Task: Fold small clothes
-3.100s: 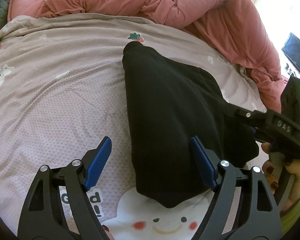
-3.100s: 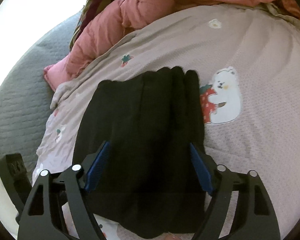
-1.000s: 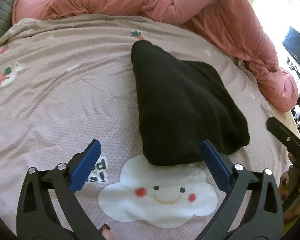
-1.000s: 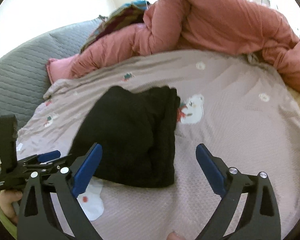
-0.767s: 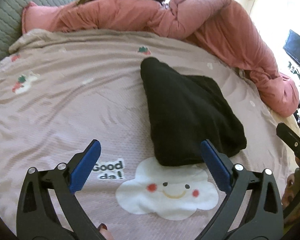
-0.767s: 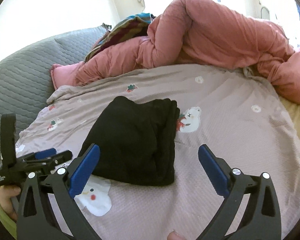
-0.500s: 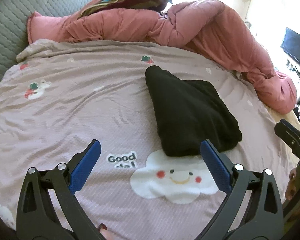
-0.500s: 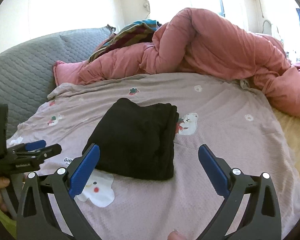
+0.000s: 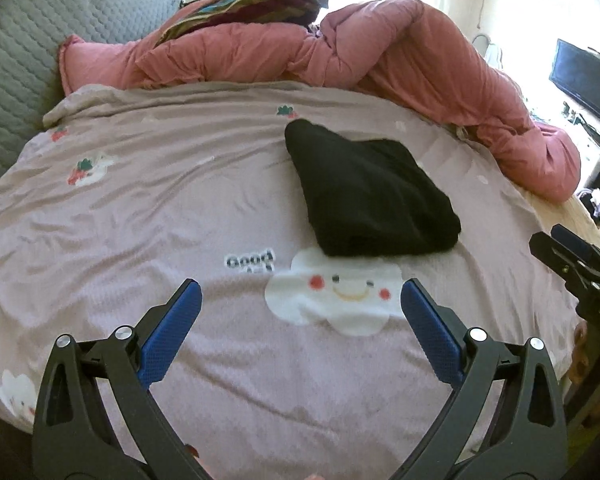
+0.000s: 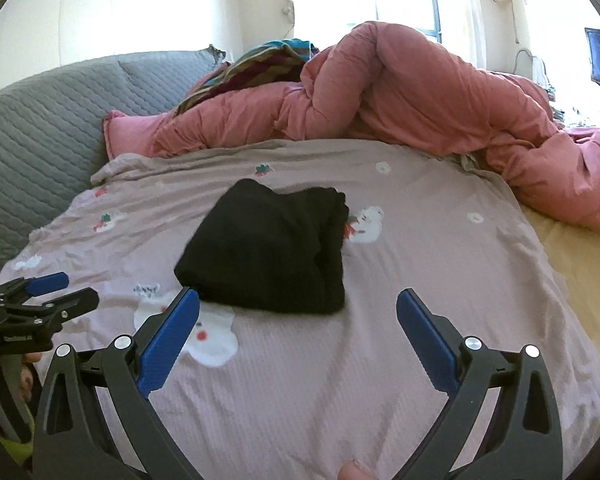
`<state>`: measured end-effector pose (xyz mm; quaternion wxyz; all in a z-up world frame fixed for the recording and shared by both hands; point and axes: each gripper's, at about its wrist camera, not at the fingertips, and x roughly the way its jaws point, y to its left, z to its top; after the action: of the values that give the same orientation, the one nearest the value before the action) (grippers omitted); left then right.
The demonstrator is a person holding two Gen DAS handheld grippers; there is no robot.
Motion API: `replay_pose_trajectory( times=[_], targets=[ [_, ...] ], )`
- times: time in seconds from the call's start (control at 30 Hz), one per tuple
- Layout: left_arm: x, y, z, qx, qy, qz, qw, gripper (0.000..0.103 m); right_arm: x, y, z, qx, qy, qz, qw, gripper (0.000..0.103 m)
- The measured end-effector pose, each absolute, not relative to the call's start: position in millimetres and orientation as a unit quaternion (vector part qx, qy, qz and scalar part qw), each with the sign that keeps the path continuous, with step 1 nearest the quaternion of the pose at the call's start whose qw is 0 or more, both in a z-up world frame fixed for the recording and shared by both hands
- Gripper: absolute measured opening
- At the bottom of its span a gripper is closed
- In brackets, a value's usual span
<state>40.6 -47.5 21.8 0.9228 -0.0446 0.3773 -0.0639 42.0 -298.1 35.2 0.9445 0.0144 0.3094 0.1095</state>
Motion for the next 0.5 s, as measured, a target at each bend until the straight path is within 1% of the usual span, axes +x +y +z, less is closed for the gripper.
replay_pose_trajectory(
  times=[0.3,0.5],
  targets=[
    [28,-45,0,-0.049,0.399,-0.049,0.914,0.093,30,-300,5,0.028,0.353,0.092,0.931,0.098],
    [27,-44,1,-0.049,0.398,-0.047,0.915,0.093,30,-297,3,0.028,0.354,0.091,0.93,0.098]
  ],
)
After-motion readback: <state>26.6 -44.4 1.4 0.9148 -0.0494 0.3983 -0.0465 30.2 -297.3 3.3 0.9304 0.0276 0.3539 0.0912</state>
